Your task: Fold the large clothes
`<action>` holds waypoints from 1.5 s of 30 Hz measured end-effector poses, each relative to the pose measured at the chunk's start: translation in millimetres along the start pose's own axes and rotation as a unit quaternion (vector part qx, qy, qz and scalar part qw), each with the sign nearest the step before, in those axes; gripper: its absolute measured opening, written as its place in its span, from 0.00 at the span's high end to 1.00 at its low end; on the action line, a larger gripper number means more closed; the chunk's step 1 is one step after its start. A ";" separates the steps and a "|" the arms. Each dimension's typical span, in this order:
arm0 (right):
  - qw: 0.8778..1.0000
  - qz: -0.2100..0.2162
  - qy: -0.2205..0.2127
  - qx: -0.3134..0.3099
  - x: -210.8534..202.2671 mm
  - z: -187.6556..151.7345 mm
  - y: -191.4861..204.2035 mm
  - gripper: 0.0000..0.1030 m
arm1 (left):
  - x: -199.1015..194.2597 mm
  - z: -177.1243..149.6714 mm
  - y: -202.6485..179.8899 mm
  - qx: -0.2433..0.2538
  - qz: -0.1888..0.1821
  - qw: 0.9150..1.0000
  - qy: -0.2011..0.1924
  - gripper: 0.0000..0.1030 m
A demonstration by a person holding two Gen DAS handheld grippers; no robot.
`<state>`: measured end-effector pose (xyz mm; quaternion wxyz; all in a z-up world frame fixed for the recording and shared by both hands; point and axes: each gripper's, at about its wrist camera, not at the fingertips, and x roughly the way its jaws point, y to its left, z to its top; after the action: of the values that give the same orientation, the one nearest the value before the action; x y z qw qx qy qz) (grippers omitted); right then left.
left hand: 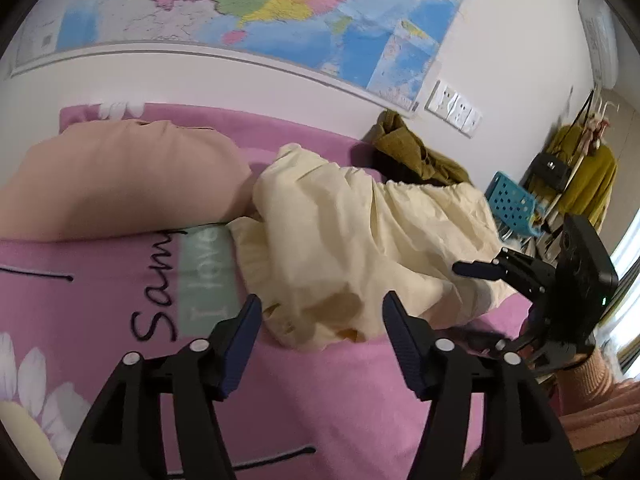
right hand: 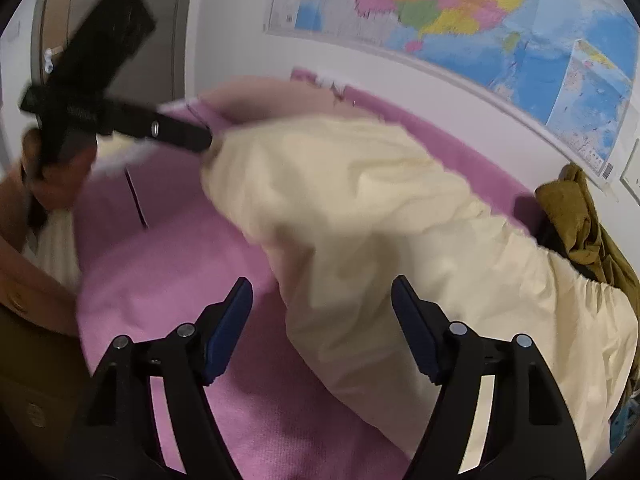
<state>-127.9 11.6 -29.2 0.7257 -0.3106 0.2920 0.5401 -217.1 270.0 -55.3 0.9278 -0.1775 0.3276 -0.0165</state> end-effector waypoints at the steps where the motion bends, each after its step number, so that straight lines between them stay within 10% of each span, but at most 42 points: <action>1: 1.000 -0.003 0.008 -0.007 6.8 -2.8 2.8 0.34 | 7.2 0.7 -2.7 0.002 0.003 1.000 0.007 0.41; 6: 0.999 -0.003 0.021 -0.027 3.2 -3.8 8.2 0.37 | 36.0 -6.9 7.4 -0.003 0.035 0.998 0.058 0.62; 23: 0.995 -0.055 0.009 -0.080 21.9 1.3 18.0 0.33 | 11.4 -6.0 -24.9 0.015 0.100 0.995 0.020 0.19; 31: 0.998 -0.041 0.001 -0.046 24.0 5.6 8.0 0.64 | 14.8 -9.3 -29.7 0.010 0.087 0.996 0.031 0.17; 45: 0.998 0.014 -0.026 0.053 15.1 15.9 -16.2 0.70 | 52.7 -18.2 -20.1 -0.138 -0.124 0.980 0.071 0.17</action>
<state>-107.2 29.2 -28.3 0.7405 -0.2535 0.3057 0.5422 -185.3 237.7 -93.4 0.8598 -0.3412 0.3668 -0.0989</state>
